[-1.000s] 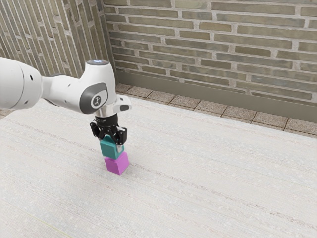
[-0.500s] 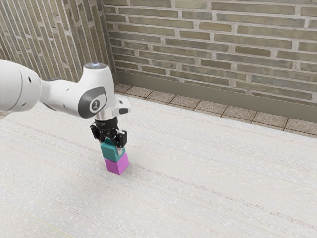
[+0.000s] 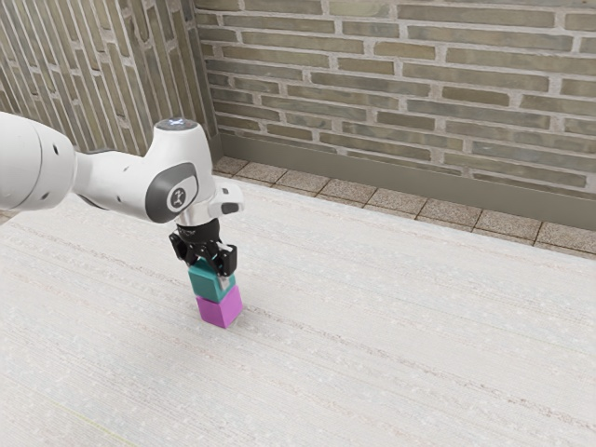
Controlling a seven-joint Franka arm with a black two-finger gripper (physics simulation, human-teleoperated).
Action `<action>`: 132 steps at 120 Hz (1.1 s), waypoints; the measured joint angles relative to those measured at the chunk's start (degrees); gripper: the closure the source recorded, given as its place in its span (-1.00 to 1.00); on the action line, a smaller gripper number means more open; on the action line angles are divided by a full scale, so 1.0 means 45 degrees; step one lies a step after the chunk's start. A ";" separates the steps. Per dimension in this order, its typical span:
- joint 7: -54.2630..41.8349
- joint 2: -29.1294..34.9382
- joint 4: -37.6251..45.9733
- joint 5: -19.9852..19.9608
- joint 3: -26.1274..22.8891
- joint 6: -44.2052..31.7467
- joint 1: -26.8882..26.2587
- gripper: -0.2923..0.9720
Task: Pick up the blue block with one arm, and put the blue block on the pink block with one arm
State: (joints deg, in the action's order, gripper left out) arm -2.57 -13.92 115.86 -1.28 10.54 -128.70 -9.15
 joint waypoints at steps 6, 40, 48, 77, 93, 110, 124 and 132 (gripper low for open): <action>-0.0078 -0.0003 0.0000 -0.0038 0.0000 -0.0008 0.0000 -0.06; -0.0513 -0.0021 0.0019 -0.0165 0.0001 -0.0024 0.0000 -0.33; -0.0600 -0.0016 0.0019 -0.0181 0.0001 -0.0021 0.0000 -0.39; -0.0865 0.0614 -0.0094 -0.0200 0.0028 0.0047 -0.0003 -0.49; -0.0972 0.2575 -0.0294 -0.0109 0.0170 0.0738 -0.0038 -0.51; -0.1049 0.3144 -0.1049 -0.0021 0.0255 0.2357 0.0155 -0.52; -0.1116 0.3305 -0.1343 0.0022 0.0290 0.3736 0.0362 -0.53; -0.1148 0.3329 -0.1410 0.0033 0.0358 0.4228 0.0418 -0.53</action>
State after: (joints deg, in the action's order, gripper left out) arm -7.74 1.07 109.52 -1.13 12.15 -109.68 -7.27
